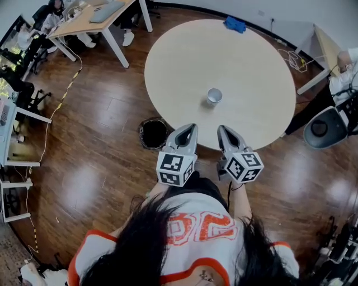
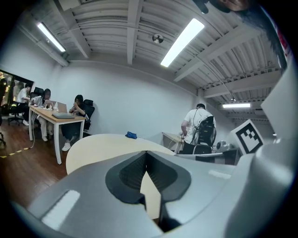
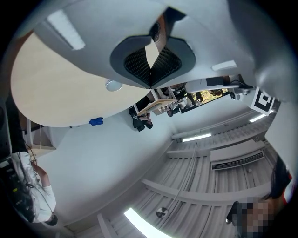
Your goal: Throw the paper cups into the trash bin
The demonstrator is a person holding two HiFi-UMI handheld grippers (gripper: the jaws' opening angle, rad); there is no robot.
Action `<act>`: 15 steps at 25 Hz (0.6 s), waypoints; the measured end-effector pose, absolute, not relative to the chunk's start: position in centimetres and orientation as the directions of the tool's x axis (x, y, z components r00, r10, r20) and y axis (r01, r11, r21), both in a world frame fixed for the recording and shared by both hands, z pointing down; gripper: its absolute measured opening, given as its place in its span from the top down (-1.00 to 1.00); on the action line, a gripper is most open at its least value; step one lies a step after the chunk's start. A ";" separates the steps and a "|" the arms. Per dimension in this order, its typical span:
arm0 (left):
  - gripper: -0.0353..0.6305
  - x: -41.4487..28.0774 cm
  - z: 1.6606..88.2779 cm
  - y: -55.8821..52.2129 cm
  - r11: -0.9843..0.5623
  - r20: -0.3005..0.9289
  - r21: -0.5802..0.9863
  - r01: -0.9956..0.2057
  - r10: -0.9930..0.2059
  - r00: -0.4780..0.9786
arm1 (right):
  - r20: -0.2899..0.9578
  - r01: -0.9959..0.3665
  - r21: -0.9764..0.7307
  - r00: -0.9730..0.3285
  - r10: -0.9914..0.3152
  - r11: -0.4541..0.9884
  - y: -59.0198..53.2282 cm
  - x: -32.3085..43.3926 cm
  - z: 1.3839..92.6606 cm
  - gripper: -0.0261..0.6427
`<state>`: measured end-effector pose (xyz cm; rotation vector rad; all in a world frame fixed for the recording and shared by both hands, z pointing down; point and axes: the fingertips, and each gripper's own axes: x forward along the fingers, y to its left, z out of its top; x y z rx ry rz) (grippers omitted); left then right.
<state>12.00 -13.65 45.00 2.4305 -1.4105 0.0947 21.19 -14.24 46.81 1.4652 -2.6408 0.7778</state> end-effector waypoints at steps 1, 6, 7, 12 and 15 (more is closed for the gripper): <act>0.89 11.6 45.1 -13.8 -0.452 0.224 0.248 -0.857 -0.834 0.505 | 0.258 -0.804 -0.410 -0.556 -0.790 0.431 -14.6 21.0 47.1 0.92; 0.89 10.7 45.6 -14.9 -0.456 0.245 0.254 -0.853 -0.823 0.513 | 0.283 -0.820 -0.410 -0.531 -0.799 0.400 -16.4 20.7 48.1 0.92; 0.89 10.8 45.7 -15.1 -0.465 0.248 0.251 -0.849 -0.817 0.520 | 0.288 -0.824 -0.406 -0.525 -0.801 0.395 -16.8 20.8 48.4 0.92; 0.89 11.0 46.0 -16.5 -0.508 0.261 0.243 -0.827 -0.786 0.560 | 0.329 -0.850 -0.356 -0.502 -0.800 0.387 -18.9 20.5 49.8 0.92; 0.89 10.8 46.3 -17.3 -0.526 0.271 0.242 -0.815 -0.770 0.577 | 0.367 -0.868 -0.292 -0.489 -0.792 0.401 -20.3 20.2 50.8 0.91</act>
